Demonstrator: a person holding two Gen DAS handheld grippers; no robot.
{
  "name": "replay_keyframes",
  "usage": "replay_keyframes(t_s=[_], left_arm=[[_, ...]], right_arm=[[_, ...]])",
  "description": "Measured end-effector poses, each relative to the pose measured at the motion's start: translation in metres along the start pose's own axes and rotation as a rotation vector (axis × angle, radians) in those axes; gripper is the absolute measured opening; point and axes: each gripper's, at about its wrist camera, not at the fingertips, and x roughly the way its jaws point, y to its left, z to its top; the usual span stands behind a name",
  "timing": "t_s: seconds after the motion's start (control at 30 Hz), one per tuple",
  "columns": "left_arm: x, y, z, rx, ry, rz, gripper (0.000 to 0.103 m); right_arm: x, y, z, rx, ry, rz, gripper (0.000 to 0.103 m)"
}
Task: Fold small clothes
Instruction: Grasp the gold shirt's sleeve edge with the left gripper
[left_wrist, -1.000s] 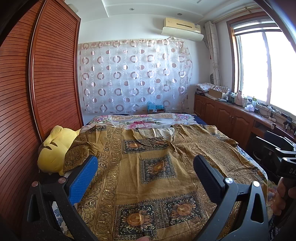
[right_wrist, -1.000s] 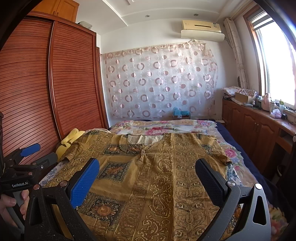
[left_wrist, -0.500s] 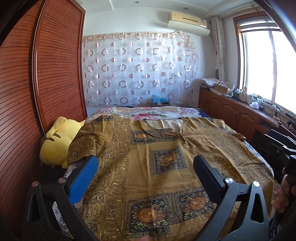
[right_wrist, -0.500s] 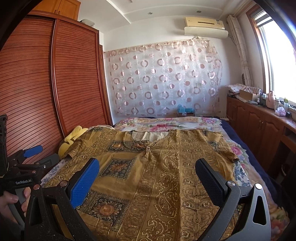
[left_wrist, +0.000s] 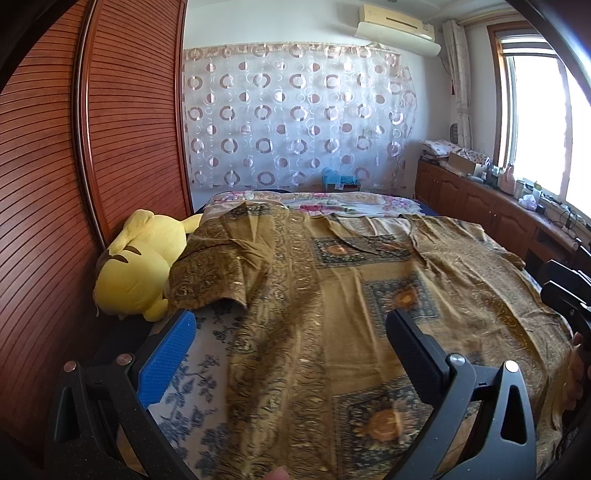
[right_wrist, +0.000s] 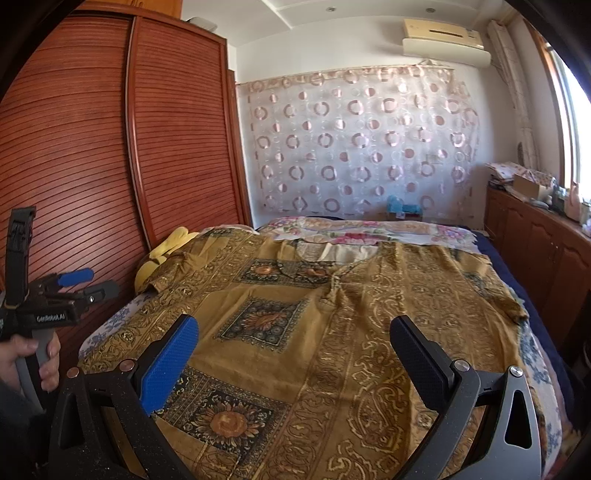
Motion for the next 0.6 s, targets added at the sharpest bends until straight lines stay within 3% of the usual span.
replay_keyframes(t_s=[0.37,0.5,0.6], left_arm=[[0.040,0.051,0.006,-0.014,0.115,0.005,0.102],[0.059,0.072,0.012,-0.040,0.151,-0.002,0.097],[0.075,0.093,0.018,-0.119,0.196,-0.047,0.086]], right_arm=[[0.030,0.002,-0.005,-0.029,0.049,0.072,0.103],[0.035,0.000,-0.006,-0.025,0.070,0.087,0.103],[0.037,-0.001,-0.005,-0.026,0.084,0.094,0.103]])
